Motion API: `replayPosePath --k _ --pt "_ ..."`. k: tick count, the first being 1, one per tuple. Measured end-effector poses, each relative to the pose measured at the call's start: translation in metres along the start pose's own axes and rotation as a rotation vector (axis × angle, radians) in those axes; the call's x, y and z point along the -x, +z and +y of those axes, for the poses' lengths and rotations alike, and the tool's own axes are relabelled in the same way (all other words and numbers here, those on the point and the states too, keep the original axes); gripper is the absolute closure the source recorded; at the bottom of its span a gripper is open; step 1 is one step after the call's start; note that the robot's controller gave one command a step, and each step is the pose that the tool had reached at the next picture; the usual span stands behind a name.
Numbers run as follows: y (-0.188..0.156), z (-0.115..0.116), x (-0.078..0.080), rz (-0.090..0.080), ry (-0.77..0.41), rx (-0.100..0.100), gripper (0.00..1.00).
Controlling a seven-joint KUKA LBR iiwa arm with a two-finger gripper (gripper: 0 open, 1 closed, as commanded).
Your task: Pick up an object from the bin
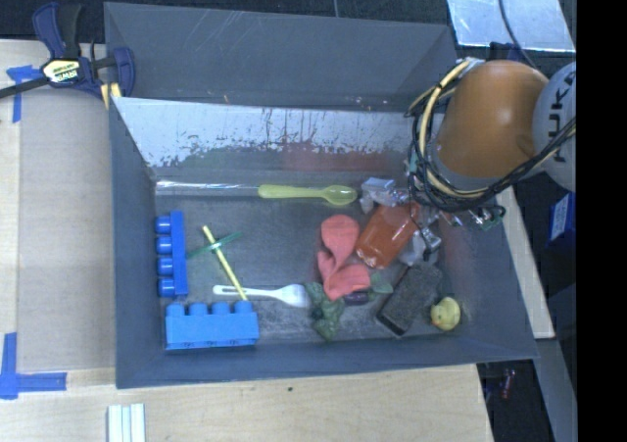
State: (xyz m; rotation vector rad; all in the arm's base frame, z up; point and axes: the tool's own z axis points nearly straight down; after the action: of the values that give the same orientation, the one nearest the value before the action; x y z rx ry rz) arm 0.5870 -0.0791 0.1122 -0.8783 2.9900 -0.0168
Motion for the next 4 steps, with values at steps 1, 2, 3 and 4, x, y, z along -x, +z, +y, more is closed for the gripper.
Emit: replayPosePath --k 1,2,3,4 --pt "0.003 -0.011 0.002 -0.003 0.193 0.0 0.0" --pt "0.026 -0.001 0.01 0.0 0.332 0.001 0.0" --pt "0.042 -0.012 0.037 -0.012 0.617 -0.005 1.0" --pt "0.042 -0.012 0.037 -0.011 0.616 -0.005 1.0"
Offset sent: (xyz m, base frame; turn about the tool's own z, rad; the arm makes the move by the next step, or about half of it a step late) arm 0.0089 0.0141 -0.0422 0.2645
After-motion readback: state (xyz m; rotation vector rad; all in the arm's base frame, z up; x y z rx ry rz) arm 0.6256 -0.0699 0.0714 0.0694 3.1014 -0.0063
